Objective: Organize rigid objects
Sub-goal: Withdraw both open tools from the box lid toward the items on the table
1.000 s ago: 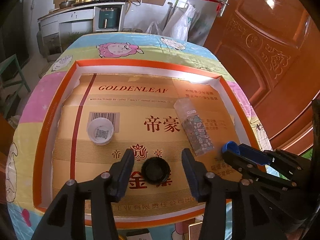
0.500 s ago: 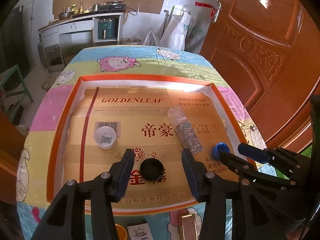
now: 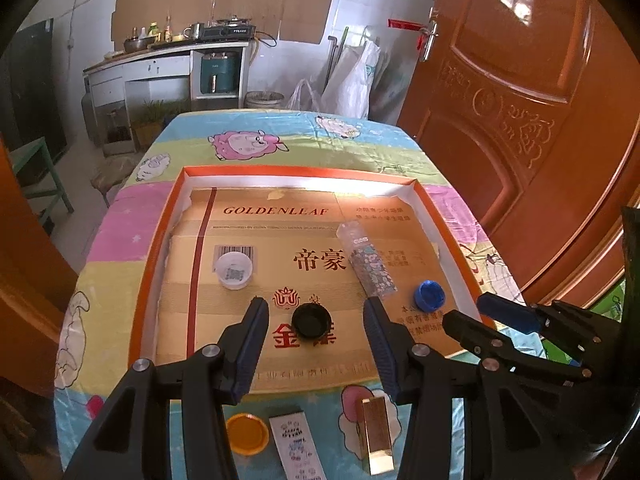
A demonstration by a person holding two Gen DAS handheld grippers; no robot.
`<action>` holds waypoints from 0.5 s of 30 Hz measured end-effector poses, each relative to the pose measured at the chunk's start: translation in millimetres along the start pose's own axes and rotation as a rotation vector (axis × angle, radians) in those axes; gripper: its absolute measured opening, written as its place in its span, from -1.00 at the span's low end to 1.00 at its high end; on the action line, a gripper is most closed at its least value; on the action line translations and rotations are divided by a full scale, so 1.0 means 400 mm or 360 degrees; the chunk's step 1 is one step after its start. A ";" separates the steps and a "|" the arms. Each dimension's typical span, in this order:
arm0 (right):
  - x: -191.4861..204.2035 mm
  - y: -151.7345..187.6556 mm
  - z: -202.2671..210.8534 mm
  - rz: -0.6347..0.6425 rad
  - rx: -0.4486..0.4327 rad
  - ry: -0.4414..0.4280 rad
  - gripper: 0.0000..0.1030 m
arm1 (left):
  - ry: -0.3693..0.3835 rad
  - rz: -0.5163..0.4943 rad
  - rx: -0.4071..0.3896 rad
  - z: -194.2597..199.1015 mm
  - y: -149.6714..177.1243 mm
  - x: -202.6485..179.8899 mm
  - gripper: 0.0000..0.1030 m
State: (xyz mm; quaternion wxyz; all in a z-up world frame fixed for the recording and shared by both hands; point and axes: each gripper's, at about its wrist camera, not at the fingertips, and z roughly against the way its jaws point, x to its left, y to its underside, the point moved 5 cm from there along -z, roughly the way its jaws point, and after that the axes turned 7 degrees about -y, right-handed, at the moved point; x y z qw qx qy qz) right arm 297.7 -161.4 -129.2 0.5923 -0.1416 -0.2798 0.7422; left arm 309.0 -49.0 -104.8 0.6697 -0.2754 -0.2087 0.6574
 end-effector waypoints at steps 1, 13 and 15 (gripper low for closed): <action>0.004 0.003 0.007 0.0001 -0.0008 -0.0004 -0.23 | 0.0007 0.0003 -0.0008 0.008 0.003 0.002 -0.05; 0.046 0.062 0.095 -0.0010 -0.0094 -0.0069 -0.23 | 0.0072 0.0014 -0.0099 0.104 0.051 0.026 -0.05; 0.046 0.074 0.105 -0.0020 -0.0102 -0.0072 -0.23 | 0.0058 0.0007 -0.0120 0.122 0.059 0.033 -0.05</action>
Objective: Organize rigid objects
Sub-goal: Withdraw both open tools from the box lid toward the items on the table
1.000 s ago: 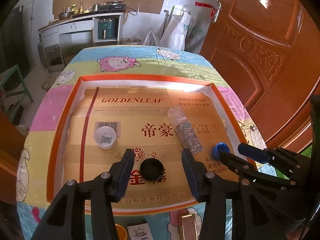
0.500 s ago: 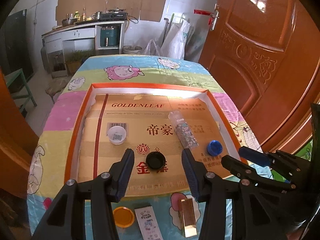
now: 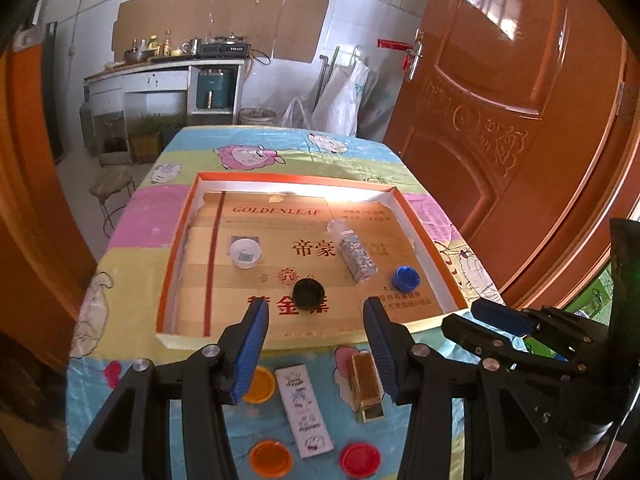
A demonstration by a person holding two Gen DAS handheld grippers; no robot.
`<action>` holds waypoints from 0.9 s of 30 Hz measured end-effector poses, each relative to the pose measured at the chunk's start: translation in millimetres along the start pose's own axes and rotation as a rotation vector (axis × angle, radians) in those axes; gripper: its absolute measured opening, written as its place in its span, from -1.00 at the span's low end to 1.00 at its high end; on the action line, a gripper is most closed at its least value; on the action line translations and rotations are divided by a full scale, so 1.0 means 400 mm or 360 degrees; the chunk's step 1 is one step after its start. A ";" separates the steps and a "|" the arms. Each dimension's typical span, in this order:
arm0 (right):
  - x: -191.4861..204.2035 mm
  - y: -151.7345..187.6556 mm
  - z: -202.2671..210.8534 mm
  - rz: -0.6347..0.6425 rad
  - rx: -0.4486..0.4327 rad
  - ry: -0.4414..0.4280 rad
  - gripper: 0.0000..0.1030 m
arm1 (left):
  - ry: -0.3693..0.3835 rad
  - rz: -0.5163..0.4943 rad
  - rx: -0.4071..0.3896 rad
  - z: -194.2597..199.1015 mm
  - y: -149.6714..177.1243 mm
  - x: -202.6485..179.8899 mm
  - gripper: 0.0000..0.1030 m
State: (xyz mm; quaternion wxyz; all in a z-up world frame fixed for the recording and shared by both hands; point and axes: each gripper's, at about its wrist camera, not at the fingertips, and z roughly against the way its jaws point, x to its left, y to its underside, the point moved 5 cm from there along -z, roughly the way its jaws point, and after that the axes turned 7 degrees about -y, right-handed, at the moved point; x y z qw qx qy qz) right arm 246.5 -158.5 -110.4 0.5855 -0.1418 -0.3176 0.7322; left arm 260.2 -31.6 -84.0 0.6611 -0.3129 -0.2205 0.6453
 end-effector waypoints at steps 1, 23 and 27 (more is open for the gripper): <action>0.000 0.006 0.006 -0.0006 -0.0005 -0.0002 -0.23 | -0.0009 -0.0003 -0.0013 0.009 0.004 0.004 -0.05; 0.078 0.139 0.138 -0.0055 -0.0125 -0.0127 -0.11 | -0.0085 -0.0095 -0.0165 0.155 0.141 0.031 -0.05; 0.096 0.163 0.161 -0.0044 -0.0153 -0.0134 -0.11 | -0.0090 -0.0089 -0.0183 0.177 0.173 0.037 -0.05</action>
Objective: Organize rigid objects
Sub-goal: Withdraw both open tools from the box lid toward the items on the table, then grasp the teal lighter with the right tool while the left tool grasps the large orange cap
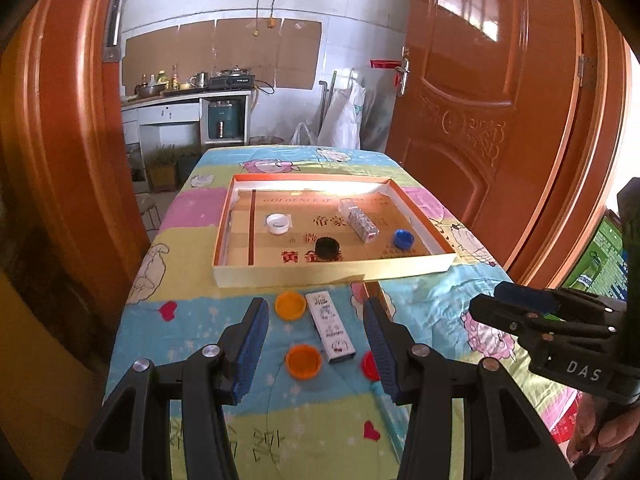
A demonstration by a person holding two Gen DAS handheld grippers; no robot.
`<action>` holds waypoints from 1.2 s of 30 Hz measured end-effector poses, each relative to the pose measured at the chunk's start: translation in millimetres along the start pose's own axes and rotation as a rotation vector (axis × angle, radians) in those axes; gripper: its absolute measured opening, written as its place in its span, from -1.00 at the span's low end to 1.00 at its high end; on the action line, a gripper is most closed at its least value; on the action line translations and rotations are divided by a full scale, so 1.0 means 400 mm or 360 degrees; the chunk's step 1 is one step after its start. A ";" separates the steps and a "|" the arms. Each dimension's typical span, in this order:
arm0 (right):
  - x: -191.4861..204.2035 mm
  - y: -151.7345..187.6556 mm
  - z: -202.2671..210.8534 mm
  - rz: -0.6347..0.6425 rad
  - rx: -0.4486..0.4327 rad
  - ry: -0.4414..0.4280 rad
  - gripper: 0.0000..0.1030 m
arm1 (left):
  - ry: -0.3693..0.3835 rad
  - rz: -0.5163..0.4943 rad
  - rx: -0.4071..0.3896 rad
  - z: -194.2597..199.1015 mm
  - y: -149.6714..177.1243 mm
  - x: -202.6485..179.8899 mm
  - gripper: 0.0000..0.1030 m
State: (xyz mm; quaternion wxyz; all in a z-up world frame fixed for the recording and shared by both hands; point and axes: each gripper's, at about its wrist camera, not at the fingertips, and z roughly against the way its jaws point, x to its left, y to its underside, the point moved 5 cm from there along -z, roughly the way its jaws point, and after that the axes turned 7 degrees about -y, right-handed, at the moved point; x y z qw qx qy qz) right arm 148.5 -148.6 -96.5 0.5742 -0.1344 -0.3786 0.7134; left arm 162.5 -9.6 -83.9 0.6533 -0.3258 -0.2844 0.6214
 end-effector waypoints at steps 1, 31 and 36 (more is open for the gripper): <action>0.005 0.004 0.007 0.0003 -0.0011 -0.0001 -0.11 | -0.0002 -0.0001 -0.0005 0.005 0.006 0.001 -0.05; 0.153 0.206 -0.172 0.0095 0.0214 0.0092 -0.40 | -0.0055 -0.0117 0.0068 -0.041 0.138 0.072 -0.05; 0.154 0.210 -0.175 0.0112 0.0208 0.0081 -0.54 | -0.0006 -0.0218 0.0103 -0.078 0.140 0.047 -0.05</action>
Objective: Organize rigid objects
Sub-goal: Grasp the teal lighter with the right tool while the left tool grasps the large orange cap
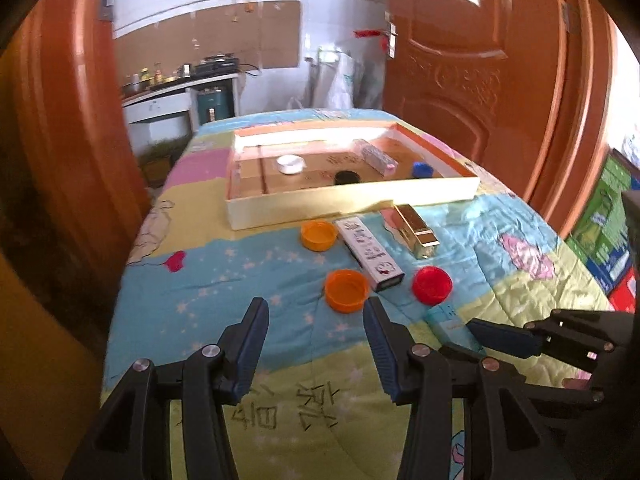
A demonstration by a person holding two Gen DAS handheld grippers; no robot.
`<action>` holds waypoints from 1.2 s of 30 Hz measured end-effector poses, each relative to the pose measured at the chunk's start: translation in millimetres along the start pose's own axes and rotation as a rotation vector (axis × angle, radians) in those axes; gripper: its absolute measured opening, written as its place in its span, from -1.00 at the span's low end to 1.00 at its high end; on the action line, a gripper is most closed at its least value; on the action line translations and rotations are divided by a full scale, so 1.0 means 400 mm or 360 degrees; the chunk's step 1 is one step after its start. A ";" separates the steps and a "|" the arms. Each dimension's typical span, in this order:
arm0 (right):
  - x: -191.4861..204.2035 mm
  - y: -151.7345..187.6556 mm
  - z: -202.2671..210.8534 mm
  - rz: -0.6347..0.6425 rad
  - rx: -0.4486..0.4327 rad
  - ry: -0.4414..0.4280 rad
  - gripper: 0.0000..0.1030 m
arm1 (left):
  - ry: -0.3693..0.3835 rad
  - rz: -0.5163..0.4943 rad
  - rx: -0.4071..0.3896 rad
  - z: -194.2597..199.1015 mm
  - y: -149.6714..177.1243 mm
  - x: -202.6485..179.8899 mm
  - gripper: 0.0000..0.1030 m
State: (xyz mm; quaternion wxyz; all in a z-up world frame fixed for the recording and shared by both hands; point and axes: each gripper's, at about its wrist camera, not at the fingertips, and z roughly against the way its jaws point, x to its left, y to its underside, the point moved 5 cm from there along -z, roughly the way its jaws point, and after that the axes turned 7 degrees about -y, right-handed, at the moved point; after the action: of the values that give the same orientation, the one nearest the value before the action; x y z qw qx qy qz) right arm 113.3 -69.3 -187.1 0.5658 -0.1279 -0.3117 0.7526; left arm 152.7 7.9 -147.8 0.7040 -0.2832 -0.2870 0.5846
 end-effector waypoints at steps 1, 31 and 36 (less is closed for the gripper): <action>-0.002 0.000 0.001 -0.0007 -0.0002 -0.0012 -0.54 | 0.0016 -0.0017 0.0002 -0.007 -0.001 -0.008 -0.05; -0.013 0.014 0.024 -0.0043 -0.0031 -0.0077 -0.54 | 0.0059 -0.0007 0.0171 -0.086 -0.011 -0.031 -0.42; -0.019 0.010 0.031 -0.0051 -0.0038 -0.0070 -0.54 | 0.0055 0.0052 0.0138 -0.050 -0.017 -0.020 -0.42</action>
State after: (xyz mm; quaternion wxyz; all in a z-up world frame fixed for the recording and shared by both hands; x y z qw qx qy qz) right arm 106.0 -81.1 -181.2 0.5692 -0.1131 -0.3352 0.7422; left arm 170.6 -2.1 -156.8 0.7108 -0.2670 -0.2446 0.6030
